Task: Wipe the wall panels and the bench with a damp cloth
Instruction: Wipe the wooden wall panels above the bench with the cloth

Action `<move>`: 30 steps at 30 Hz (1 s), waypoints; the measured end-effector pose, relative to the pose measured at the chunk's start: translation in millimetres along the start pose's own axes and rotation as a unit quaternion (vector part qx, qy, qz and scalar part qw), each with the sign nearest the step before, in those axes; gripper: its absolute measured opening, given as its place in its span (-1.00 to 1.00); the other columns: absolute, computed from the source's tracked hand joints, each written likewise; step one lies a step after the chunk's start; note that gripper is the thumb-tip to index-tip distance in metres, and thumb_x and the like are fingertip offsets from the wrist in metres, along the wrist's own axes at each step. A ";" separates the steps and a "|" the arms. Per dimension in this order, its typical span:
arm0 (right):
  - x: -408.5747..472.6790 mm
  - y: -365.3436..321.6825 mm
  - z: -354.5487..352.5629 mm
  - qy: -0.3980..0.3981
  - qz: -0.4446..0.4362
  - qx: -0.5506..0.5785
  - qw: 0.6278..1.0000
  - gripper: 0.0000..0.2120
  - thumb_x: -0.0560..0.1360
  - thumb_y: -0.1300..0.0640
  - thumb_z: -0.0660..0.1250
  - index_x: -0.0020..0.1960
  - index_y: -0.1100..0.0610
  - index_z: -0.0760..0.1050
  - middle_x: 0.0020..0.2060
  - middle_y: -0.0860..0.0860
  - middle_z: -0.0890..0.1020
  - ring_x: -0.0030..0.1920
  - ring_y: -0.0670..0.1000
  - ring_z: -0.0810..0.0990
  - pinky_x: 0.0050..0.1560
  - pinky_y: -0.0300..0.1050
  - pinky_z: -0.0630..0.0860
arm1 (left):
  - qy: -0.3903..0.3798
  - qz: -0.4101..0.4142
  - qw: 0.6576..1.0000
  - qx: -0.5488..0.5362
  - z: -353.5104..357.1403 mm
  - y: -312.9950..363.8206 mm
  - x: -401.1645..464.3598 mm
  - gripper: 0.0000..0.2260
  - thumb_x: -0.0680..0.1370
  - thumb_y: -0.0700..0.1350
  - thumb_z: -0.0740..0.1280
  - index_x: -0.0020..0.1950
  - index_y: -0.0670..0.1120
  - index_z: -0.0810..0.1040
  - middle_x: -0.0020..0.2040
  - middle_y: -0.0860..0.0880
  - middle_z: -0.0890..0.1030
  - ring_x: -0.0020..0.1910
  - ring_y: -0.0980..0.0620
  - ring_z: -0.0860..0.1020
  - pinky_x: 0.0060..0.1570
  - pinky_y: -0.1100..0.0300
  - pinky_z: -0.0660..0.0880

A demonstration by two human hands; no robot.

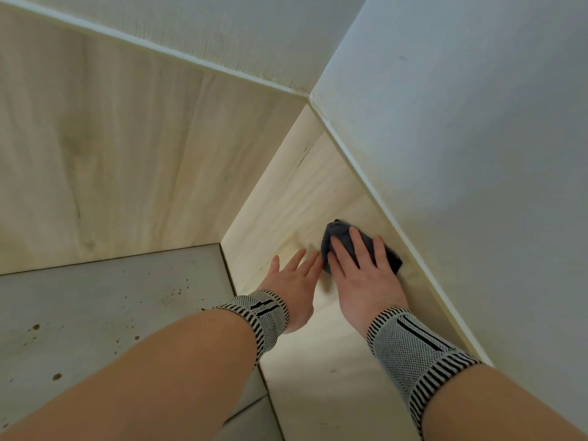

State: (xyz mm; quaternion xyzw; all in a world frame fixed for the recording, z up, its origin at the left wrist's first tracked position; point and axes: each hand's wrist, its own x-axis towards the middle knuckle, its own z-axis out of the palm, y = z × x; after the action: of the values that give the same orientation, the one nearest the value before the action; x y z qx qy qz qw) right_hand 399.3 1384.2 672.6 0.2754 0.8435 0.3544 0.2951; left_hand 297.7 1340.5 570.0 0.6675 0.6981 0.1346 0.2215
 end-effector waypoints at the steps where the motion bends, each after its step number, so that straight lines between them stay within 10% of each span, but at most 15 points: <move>1: 8.7 -0.7 -1.8 0.007 0.002 -0.002 1.000 -0.43 0.65 0.02 -0.09 0.58 0.15 -0.20 0.57 0.10 -0.23 0.51 0.29 -0.34 0.21 0.33 -0.62 | 0.002 -0.009 1.000 -0.002 -1.1 -5.4 4.3 -0.25 0.63 -0.08 0.15 0.57 -0.07 -0.38 0.60 0.04 -0.29 0.58 0.00 -0.29 0.53 -0.18 -0.17; 30: 200.2 -231.4 157.5 -0.119 -0.222 -0.019 0.968 -0.47 0.66 -0.02 -0.10 0.58 0.14 0.00 0.58 0.09 -0.13 0.52 0.28 -0.28 0.45 0.27 -0.32 | -0.225 -0.182 0.956 0.050 241.8 -191.1 44.5 -0.26 0.58 -0.12 0.22 0.62 -0.02 -0.19 0.61 -0.04 -0.26 0.58 -0.11 -0.26 0.48 -0.30 -0.18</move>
State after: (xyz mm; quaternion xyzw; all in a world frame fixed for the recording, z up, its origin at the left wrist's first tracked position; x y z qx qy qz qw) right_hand 314.4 1449.5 345.5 0.1160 0.8354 0.2606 0.4698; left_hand 248.7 1344.6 262.5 0.5521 0.7460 -0.0968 0.3596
